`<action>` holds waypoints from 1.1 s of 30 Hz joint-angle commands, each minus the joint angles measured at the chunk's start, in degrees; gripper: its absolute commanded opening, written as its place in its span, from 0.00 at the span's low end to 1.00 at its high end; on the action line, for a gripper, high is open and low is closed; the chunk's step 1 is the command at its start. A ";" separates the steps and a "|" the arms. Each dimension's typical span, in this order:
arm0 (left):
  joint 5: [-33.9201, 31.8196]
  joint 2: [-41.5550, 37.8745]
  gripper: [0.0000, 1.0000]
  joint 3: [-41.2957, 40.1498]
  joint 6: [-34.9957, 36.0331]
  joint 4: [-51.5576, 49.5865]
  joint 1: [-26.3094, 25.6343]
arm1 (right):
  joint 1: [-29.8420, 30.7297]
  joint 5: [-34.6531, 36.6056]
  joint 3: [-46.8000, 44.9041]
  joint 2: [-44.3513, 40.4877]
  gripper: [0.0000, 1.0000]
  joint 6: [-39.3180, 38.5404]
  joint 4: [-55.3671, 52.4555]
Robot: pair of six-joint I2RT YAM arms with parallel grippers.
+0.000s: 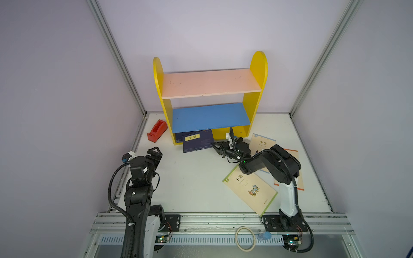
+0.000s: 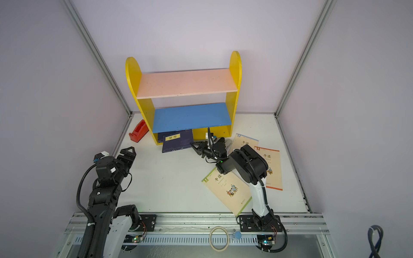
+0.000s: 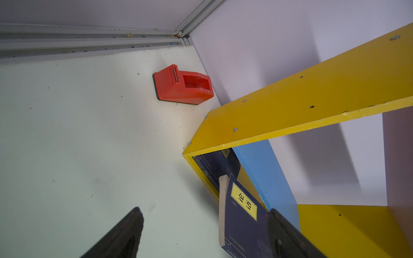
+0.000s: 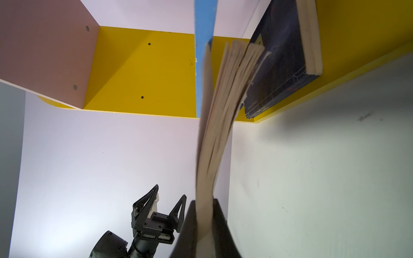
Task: Stacking books/files
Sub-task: Place the book on the bookshelf.
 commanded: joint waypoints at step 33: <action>0.28 -1.39 0.89 0.04 1.12 0.88 0.04 | -0.70 4.63 18.37 11.59 0.00 -5.58 -12.70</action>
